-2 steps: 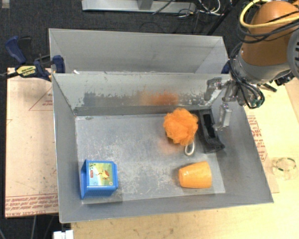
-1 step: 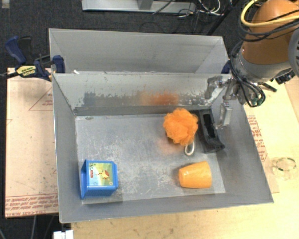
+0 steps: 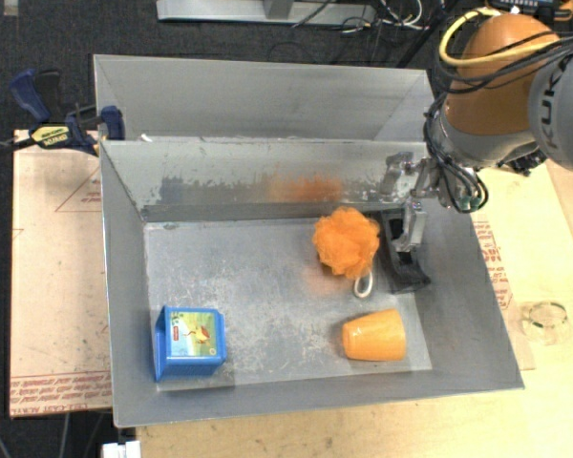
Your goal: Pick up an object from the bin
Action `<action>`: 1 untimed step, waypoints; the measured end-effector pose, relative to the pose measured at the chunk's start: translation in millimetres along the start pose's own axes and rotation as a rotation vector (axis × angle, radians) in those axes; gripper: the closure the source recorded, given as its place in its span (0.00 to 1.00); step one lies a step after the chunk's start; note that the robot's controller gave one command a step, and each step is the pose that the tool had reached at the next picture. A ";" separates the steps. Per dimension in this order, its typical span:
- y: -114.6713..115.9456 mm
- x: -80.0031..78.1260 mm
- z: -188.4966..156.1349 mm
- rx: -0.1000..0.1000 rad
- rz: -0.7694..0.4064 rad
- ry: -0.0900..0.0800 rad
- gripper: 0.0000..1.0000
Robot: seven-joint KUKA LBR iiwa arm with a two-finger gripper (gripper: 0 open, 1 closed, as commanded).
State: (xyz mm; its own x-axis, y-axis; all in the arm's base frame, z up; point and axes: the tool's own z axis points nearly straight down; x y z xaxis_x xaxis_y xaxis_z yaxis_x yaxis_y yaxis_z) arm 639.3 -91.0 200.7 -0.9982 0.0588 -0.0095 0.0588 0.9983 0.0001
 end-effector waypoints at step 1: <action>28.7 20.3 58.4 0.000 -0.042 0.005 0.00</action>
Offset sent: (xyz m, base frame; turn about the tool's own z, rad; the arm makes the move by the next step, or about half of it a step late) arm -0.0231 0.0500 -0.1240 -0.3410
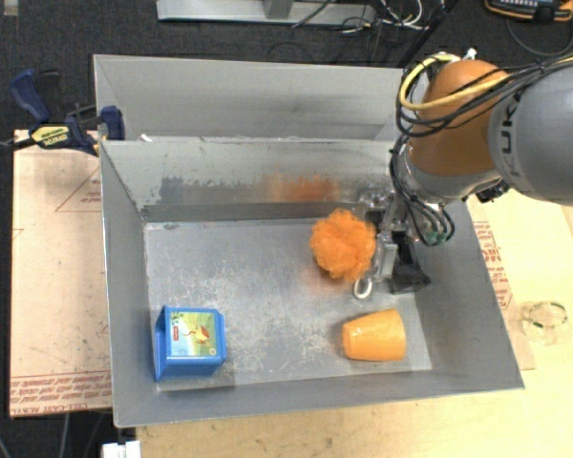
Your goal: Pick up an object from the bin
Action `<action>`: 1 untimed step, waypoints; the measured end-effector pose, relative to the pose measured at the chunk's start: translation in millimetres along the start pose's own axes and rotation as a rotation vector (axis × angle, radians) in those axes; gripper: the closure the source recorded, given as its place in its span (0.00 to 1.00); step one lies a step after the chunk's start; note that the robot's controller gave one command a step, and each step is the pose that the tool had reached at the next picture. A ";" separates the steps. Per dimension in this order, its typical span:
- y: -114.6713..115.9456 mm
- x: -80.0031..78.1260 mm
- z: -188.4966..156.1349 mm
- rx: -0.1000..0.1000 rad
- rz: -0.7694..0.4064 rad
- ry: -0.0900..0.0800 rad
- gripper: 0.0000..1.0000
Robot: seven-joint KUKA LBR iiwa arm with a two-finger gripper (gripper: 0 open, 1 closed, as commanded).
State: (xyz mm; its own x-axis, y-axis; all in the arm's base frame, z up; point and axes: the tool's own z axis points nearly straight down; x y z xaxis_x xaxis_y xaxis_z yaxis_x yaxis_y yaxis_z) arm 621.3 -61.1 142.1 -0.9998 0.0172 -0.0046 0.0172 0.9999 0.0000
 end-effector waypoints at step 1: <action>14.6 2.2 41.9 0.001 -0.242 -0.011 0.00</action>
Offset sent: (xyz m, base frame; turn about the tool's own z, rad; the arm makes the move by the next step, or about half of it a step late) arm -0.0122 0.0339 -0.0649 -0.3587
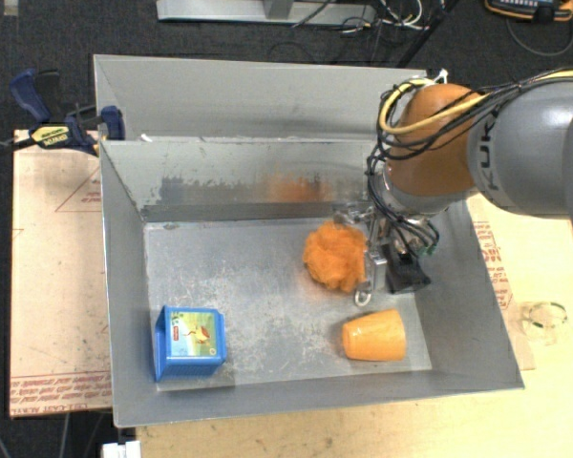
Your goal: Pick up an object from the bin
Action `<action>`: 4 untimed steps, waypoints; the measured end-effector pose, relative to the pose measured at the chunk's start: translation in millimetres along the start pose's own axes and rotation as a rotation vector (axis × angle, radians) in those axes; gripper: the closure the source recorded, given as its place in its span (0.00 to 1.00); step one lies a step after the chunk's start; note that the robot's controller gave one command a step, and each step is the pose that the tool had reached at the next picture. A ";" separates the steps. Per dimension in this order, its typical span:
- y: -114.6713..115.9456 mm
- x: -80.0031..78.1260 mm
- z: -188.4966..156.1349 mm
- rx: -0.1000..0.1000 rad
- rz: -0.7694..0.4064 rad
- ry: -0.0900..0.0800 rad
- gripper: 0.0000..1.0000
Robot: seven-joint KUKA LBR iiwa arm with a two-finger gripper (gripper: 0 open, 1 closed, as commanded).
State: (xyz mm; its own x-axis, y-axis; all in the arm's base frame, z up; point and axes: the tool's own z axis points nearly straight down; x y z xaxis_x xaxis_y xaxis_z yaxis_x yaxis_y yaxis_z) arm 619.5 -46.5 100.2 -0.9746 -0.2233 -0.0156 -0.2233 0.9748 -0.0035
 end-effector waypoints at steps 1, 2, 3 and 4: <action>21.0 3.3 20.4 -0.001 -0.115 0.001 1.00; 21.1 3.4 20.5 -0.001 -0.115 0.002 1.00; 20.8 1.3 -14.0 -0.005 -0.119 0.013 1.00; 17.3 6.7 -150.5 -0.001 -0.182 -0.003 1.00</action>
Offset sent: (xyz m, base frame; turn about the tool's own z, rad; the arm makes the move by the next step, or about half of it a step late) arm 0.0000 0.0000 0.0000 0.0000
